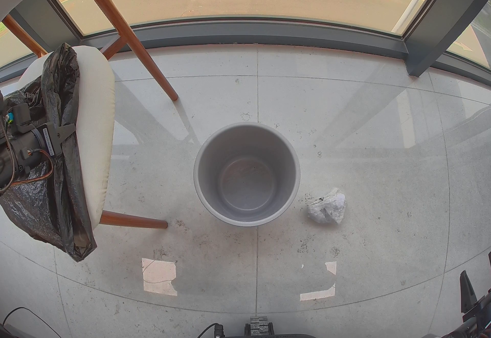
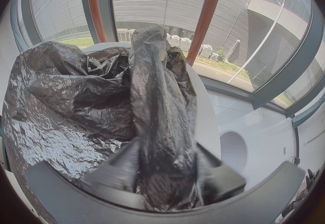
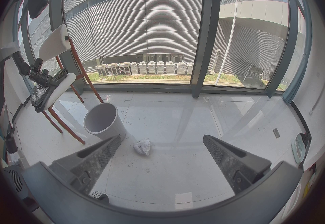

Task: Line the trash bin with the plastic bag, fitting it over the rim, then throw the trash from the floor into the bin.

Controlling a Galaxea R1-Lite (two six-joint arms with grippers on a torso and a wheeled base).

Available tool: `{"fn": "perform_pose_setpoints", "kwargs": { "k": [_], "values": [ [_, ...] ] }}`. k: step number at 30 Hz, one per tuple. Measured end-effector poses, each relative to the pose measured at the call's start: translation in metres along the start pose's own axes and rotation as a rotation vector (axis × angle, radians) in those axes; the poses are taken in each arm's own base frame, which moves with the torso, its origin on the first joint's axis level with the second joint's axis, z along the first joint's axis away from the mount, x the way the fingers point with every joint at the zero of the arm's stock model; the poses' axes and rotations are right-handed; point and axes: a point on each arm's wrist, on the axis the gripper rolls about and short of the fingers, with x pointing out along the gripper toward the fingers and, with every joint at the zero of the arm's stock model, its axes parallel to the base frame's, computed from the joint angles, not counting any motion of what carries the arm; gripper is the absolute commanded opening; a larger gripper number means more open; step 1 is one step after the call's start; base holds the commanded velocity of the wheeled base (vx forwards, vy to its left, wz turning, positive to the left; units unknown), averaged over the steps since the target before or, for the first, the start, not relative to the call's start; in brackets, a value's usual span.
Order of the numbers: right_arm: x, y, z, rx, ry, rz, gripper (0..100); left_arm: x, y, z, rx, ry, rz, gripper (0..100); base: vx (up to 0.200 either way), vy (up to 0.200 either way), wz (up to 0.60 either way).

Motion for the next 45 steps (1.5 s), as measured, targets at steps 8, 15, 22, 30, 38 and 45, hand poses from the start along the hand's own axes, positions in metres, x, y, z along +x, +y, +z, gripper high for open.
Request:
{"fn": "perform_pose_setpoints", "kwargs": {
  "k": [8, 15, 22, 30, 38, 45],
  "values": [
    [0.000, 0.000, 0.000, 0.000, 0.000, 0.000, 100, -0.007, -0.003, 0.003, 0.002, -0.008, -0.025, 0, 0.000, 0.000, 0.00],
    [0.000, 0.000, 0.000, 0.001, 0.000, 0.000, 100, -0.038, -0.013, 0.011, 0.012, -0.049, -0.145, 0, 0.000, 0.000, 0.00],
    [0.000, 0.000, 0.000, 0.001, 0.000, 0.000, 100, -0.072, -0.021, 0.006, 0.007, -0.002, -0.294, 0, 0.000, 0.000, 0.00],
    [0.000, 0.000, 0.000, 0.000, 0.000, 0.001, 100, -0.090, -0.032, 0.006, 0.034, -0.016, -0.449, 0, 0.000, 0.000, 0.00],
    [0.000, 0.000, 0.000, -0.001, 0.001, 0.001, 100, -0.093, -0.046, 0.007, 0.065, -0.018, -0.565, 0, 0.000, 0.000, 0.00],
    [0.000, 0.000, 0.000, 0.002, 0.003, 0.000, 100, -0.084, -0.064, 0.005, 0.093, -0.016, -0.679, 0, 0.000, 0.000, 0.00]
  ]
}}
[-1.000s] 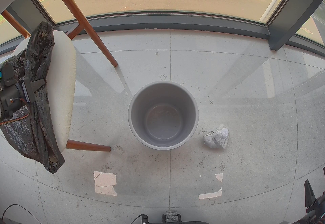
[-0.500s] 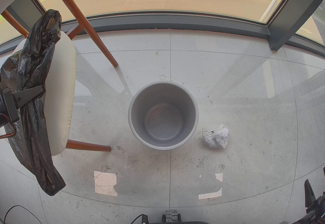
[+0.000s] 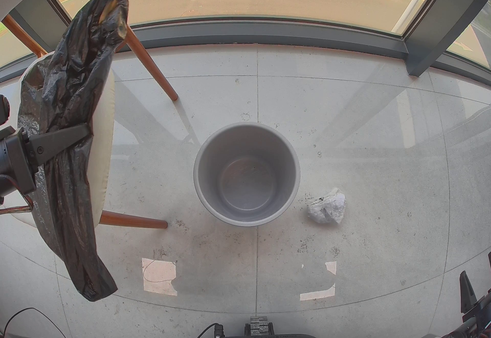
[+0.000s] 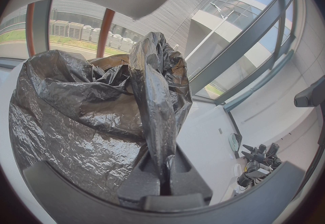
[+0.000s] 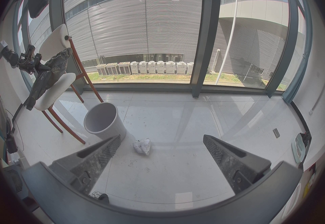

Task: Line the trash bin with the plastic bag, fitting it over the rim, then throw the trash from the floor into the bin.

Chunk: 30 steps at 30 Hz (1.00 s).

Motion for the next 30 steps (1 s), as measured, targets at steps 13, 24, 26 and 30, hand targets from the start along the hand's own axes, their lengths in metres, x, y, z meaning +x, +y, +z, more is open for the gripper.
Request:
{"fn": "perform_pose_setpoints", "kwargs": {
  "k": [13, 24, 26, 30],
  "values": [
    [0.000, 0.001, 0.000, -0.005, 0.000, 0.034, 100, 0.050, -0.013, -0.015, -0.004, 0.075, -0.148, 0, 0.000, 0.000, 0.00],
    [0.000, 0.001, 0.000, -0.009, -0.001, 0.040, 100, 0.104, -0.043, -0.038, 0.006, 0.146, -0.263, 0, 0.000, 0.000, 0.00],
    [0.000, 0.001, 0.000, -0.009, 0.000, 0.041, 100, 0.114, -0.046, -0.042, 0.008, 0.148, -0.277, 0, 0.000, 0.000, 0.00],
    [0.000, 0.001, 0.000, -0.009, 0.000, 0.042, 100, 0.135, -0.048, -0.052, 0.006, 0.165, -0.291, 0, 0.000, 0.000, 0.00]
  ]
}}
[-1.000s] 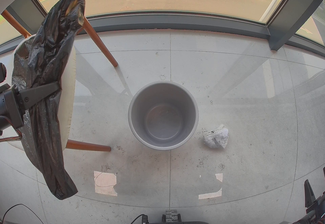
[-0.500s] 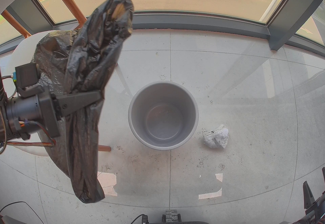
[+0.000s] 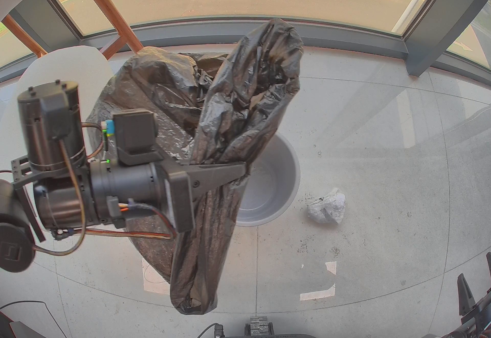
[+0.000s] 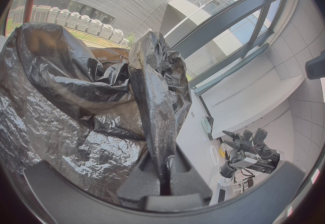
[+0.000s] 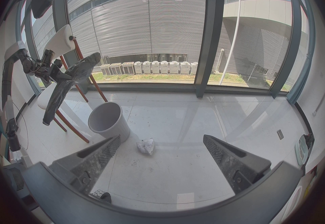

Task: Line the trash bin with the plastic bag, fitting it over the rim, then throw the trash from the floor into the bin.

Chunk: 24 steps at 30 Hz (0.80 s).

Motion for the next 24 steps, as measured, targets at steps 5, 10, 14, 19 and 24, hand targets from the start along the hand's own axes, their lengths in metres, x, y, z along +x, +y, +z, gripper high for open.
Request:
{"fn": "perform_pose_setpoints", "kwargs": {
  "k": [5, 10, 14, 19, 24],
  "values": [
    [0.000, 0.000, 0.000, 0.000, 0.001, 0.001, 100, 0.024, 0.008, -0.007, -0.004, 0.010, -0.007, 0, 0.000, 0.000, 0.00],
    [0.000, 0.000, 0.000, 0.000, 0.000, 0.001, 100, 0.038, 0.010, -0.010, -0.022, 0.029, -0.016, 0, 0.000, 0.000, 0.00],
    [0.000, 0.000, 0.000, 0.002, 0.000, 0.000, 100, 0.042, 0.010, -0.016, -0.038, 0.050, -0.012, 0, 0.000, 0.000, 0.00],
    [0.000, 0.000, 0.000, 0.020, -0.001, -0.015, 100, 0.044, 0.013, -0.024, -0.041, 0.066, 0.053, 0, 0.000, 0.000, 0.00],
    [-0.002, -0.001, 0.012, 0.026, -0.087, -0.028, 100, 0.046, 0.013, -0.030, -0.043, 0.082, 0.082, 0, 0.000, 0.000, 0.00]
  ]
}}
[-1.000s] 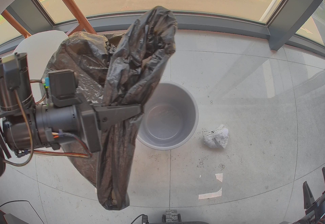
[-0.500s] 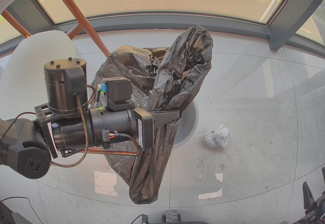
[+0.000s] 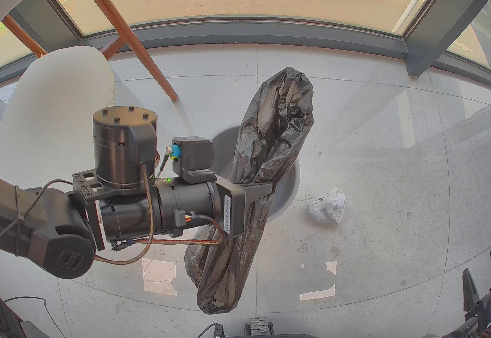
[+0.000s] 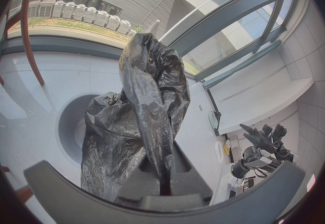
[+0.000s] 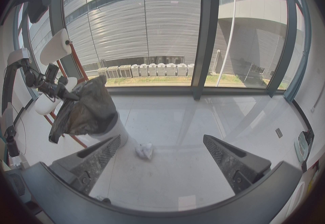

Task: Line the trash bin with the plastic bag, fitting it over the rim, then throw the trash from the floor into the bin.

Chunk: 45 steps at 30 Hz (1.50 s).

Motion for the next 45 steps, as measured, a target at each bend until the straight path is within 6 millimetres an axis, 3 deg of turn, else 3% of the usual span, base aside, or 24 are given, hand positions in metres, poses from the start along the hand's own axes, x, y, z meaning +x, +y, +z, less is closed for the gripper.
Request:
{"fn": "perform_pose_setpoints", "kwargs": {
  "k": [7, 12, 18, 26, 32, 39, 45],
  "values": [
    [0.004, -0.003, 0.034, 0.083, -0.055, 0.141, 100, 0.001, 0.000, -0.005, 0.014, 0.011, 0.031, 0, 0.000, 0.000, 0.00],
    [0.020, -0.003, 0.051, 0.191, 0.052, 0.344, 100, 0.001, 0.001, -0.007, 0.047, 0.015, 0.054, 0, 0.000, 0.000, 0.00],
    [0.052, 0.013, 0.077, 0.295, 0.234, 0.513, 100, 0.000, 0.001, -0.008, 0.087, 0.014, 0.075, 0, 0.000, 0.000, 0.00],
    [0.115, 0.058, 0.110, 0.348, 0.446, 0.595, 100, -0.001, 0.001, -0.007, 0.119, 0.009, 0.094, 0, 0.000, 0.000, 0.00],
    [0.176, 0.106, 0.126, 0.369, 0.548, 0.618, 100, -0.002, 0.001, -0.007, 0.133, 0.004, 0.112, 0, 0.000, 0.000, 0.00],
    [0.239, 0.161, 0.128, 0.382, 0.597, 0.634, 100, -0.002, 0.002, -0.008, 0.142, 0.005, 0.126, 0, 0.000, 0.000, 0.00],
    [0.270, 0.191, 0.113, 0.373, 0.638, 0.630, 100, -0.002, 0.002, -0.007, 0.144, 0.001, 0.130, 0, 0.000, 0.000, 0.00]
  ]
}}
